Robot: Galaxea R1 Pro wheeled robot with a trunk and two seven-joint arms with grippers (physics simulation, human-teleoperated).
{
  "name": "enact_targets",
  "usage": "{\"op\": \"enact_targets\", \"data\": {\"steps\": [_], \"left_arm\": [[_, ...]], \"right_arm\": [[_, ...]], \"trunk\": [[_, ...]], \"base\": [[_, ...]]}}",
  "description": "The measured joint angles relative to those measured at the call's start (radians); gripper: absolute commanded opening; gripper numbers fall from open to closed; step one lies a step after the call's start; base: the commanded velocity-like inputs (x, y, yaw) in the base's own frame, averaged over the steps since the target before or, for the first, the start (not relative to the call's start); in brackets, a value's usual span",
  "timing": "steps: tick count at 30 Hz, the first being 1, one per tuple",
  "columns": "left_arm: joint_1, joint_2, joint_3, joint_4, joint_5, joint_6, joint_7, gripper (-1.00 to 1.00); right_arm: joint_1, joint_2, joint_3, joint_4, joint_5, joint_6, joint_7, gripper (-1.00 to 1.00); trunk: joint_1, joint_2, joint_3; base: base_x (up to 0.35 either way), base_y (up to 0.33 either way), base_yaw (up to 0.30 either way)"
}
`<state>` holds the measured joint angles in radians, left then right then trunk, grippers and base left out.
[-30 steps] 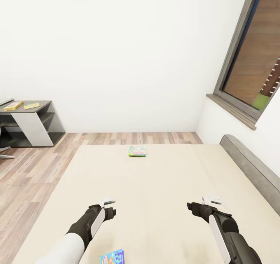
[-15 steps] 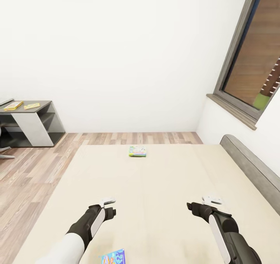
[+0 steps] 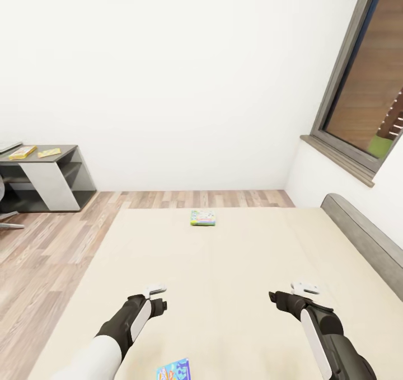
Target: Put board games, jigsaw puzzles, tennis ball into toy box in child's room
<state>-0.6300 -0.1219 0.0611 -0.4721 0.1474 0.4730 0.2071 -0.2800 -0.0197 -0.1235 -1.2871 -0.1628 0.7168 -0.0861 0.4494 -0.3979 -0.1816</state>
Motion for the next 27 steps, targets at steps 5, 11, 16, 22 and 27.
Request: {"op": "enact_targets", "data": {"steps": [5, 11, 16, 22, 27], "left_arm": [[0.000, 0.000, 0.000, 0.000, 0.000, 0.000, 0.000, 1.00], [0.000, 0.000, 0.000, 0.000, 0.000, 0.000, 0.000, 1.00], [0.000, 0.000, 0.000, 0.000, 0.000, 0.000, 0.000, 1.00], [0.000, 0.000, 0.000, 0.000, 0.000, 0.000, 0.000, 1.00], [0.000, 0.000, 0.000, 0.000, 0.000, 0.000, 0.000, 1.00]], "right_arm": [[0.000, 0.000, 0.000, 0.000, 0.000, 0.000, 0.000, 1.00], [0.000, 0.000, 0.000, 0.000, 0.000, 0.000, 0.000, 1.00], [0.000, 0.000, 0.000, 0.000, 0.000, 0.000, 0.000, 1.00], [0.000, 0.000, 0.000, 0.000, 0.000, 0.000, 0.000, 1.00], [0.000, 0.000, 0.000, 0.000, 0.000, 0.000, 0.000, 1.00]], "trunk": [[0.000, 0.000, 0.000], [0.000, 0.000, 0.000], [0.000, 0.000, 0.000], [0.000, 0.000, 0.000], [0.000, 0.000, 0.000]], "base": [[0.000, 0.187, 0.000], [0.000, 0.181, 0.000], [0.000, 0.153, 0.000], [0.000, 0.143, 0.000], [0.000, 0.138, 0.000]]}}
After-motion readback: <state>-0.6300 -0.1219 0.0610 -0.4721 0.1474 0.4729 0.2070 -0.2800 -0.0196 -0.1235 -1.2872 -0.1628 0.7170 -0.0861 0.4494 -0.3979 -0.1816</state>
